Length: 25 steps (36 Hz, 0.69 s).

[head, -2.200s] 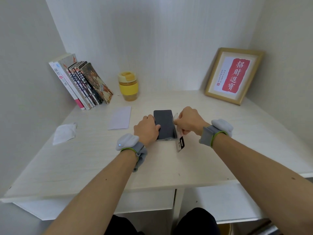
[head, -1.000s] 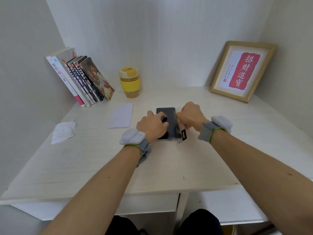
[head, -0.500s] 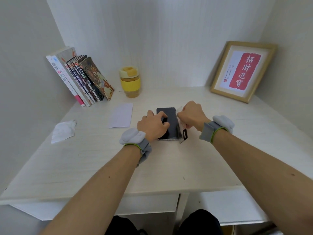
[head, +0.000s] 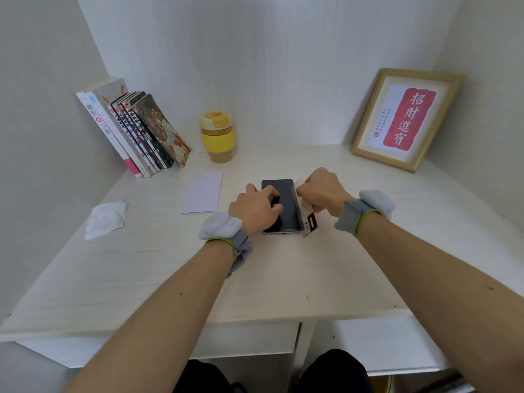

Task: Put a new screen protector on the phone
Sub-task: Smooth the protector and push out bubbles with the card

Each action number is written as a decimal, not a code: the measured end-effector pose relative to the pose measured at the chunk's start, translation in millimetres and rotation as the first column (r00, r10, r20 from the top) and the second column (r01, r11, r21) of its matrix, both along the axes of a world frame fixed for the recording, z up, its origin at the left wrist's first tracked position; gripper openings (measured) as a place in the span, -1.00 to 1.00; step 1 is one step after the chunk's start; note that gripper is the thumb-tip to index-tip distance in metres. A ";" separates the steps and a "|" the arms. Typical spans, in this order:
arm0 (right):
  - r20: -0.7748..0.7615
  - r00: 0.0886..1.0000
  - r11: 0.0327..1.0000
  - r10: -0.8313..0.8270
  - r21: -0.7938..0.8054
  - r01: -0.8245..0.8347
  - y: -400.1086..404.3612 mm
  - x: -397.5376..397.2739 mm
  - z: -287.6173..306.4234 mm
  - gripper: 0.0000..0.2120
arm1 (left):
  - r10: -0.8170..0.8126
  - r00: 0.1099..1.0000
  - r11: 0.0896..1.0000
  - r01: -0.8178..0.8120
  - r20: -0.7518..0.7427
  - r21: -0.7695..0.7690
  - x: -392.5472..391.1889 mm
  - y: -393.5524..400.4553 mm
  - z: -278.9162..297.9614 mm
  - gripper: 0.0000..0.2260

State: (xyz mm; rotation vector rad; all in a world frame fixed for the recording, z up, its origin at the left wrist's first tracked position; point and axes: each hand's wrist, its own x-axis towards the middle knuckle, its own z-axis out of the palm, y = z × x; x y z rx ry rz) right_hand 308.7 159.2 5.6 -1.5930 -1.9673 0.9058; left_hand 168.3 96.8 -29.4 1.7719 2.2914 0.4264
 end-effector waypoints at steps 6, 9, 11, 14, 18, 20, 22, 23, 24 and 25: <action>0.033 0.999 1.000 0.021 0.003 -0.021 -1.0 0.2 1.1 -0.87 | -0.002 1.000 1.000 0.002 0.010 -0.004 -1.0 0.0 0.3 -0.66; 0.035 0.999 0.999 0.018 0.032 -0.019 -0.7 -0.5 0.3 -0.87 | -0.006 1.000 1.000 0.006 0.015 -0.007 -0.9 0.0 0.0 -0.66; 0.059 0.998 0.999 0.029 0.044 -0.032 -1.8 -2.6 -0.4 -0.87 | -0.007 1.000 1.000 0.008 0.017 -0.005 -1.2 -0.2 -0.3 -0.66; 0.100 0.994 0.997 0.043 0.063 -0.049 -4.0 -6.4 0.1 -0.86 | -0.009 1.000 1.000 0.009 0.021 -0.005 -2.0 0.0 -0.1 -0.66; 0.160 0.987 0.990 -0.003 0.143 -0.020 -4.6 -8.1 2.6 -0.80 | -0.009 1.000 1.000 0.010 0.021 -0.011 -1.8 -0.1 0.5 -0.66; 0.178 0.984 0.987 -0.019 0.160 -0.010 -4.1 -7.1 1.7 -0.74 | -0.010 1.000 1.000 0.010 0.018 -0.010 -2.0 -0.3 0.4 -0.65; 0.173 0.985 0.983 -0.028 0.183 -0.004 -2.5 -5.0 -0.8 -0.71 | -0.014 1.000 1.000 0.014 0.019 -0.013 -1.7 -0.7 0.3 -0.65; 0.167 0.986 0.980 -0.028 0.199 -0.006 -2.0 -4.6 -1.4 -0.72 | -0.016 1.000 1.000 0.016 0.017 -0.012 -2.1 -0.8 0.3 -0.65; 0.161 0.987 0.978 -0.025 0.209 -0.009 -2.3 -4.9 -1.4 -0.73 | -0.017 1.000 1.000 0.017 0.016 -0.011 -2.5 -1.1 0.1 -0.64; 0.158 0.987 0.975 -0.024 0.222 -0.012 -2.4 -5.3 -1.2 -0.74 | -0.018 1.000 1.000 0.018 0.016 -0.011 -2.7 -1.3 0.0 -0.64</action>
